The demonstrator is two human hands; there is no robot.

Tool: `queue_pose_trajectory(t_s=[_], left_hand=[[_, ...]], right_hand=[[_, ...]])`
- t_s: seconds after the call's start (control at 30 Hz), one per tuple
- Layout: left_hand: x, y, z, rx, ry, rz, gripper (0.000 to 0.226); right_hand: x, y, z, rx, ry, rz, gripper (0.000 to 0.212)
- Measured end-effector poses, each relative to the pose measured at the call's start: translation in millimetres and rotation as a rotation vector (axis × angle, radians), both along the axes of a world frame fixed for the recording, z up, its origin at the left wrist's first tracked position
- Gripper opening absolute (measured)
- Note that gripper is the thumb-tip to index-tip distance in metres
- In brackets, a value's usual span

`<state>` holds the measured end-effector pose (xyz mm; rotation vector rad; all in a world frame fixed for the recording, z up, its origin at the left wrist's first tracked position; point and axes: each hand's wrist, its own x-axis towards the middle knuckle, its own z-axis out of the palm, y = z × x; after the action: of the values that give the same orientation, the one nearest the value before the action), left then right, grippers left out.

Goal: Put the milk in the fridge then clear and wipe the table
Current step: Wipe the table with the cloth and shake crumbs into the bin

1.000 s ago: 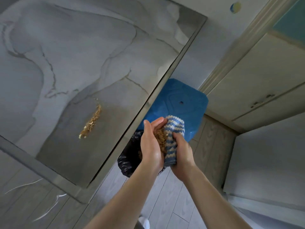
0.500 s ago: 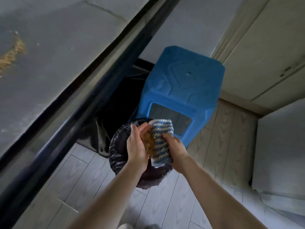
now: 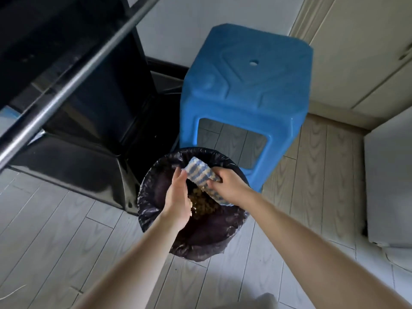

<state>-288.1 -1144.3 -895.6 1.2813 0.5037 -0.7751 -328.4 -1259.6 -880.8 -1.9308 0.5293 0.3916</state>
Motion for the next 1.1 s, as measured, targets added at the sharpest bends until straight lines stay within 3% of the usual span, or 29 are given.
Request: queue_pose_trajectory(t_s=[0.07,0.2,0.3,0.37,0.5,0.63,0.73,0.8,0.87,0.93,1.0,1.1], left_hand=[[1.3,1.4,-6.0,-0.103,0.184,0.140,0.051],[12.8,6.6,-18.3,-0.101,0.040,0.193,0.062],[26.2,5.5,-26.1,-0.256,0.166,0.350,0.054],[28.7,7.1,-24.5,-0.298,0.181,0.364,0.062],[35.2,14.0,-31.2,-0.367,0.220,0.454,0.068],[33.9,10.6,-29.0,-0.279,0.263,0.481,0.063],[29.1,7.8,-27.0,-0.340,0.272,0.480,0.061],[30.4,8.6,-25.5,-0.386,0.238,0.452,0.055],[31.2,11.1,-20.7,-0.243,0.133,0.293,0.045],[30.2,15.3,-19.1,-0.001,-0.085,0.012,0.038],[26.6,20.6,-16.4,0.225,-0.336,-0.349,0.042],[20.9,24.5,-19.9,0.432,-0.553,-0.827,0.055]], right_hand=[[4.4,-4.1,1.3,-0.074,-0.027,0.050,0.022],[4.9,8.8,-4.3,-0.179,-0.143,0.193,0.034],[-1.9,22.6,-22.8,-0.299,-0.124,0.352,0.039],[-4.8,21.3,-36.4,-0.313,-0.074,0.333,0.035],[-9.2,16.0,-40.1,-0.225,-0.062,0.081,0.050],[-22.7,47.4,-39.5,-0.293,-0.226,0.225,0.054],[-26.4,45.1,-53.8,-0.389,-0.118,0.300,0.062],[-22.0,31.2,-60.7,-0.345,-0.020,0.225,0.054],[-17.4,18.7,-61.4,-0.274,0.005,0.142,0.043],[-10.4,7.4,-56.6,-0.230,0.007,0.136,0.038],[-1.8,-1.6,-48.5,-0.195,0.014,0.197,0.030],[14.4,-9.6,-37.2,-0.180,0.025,0.298,0.028]])
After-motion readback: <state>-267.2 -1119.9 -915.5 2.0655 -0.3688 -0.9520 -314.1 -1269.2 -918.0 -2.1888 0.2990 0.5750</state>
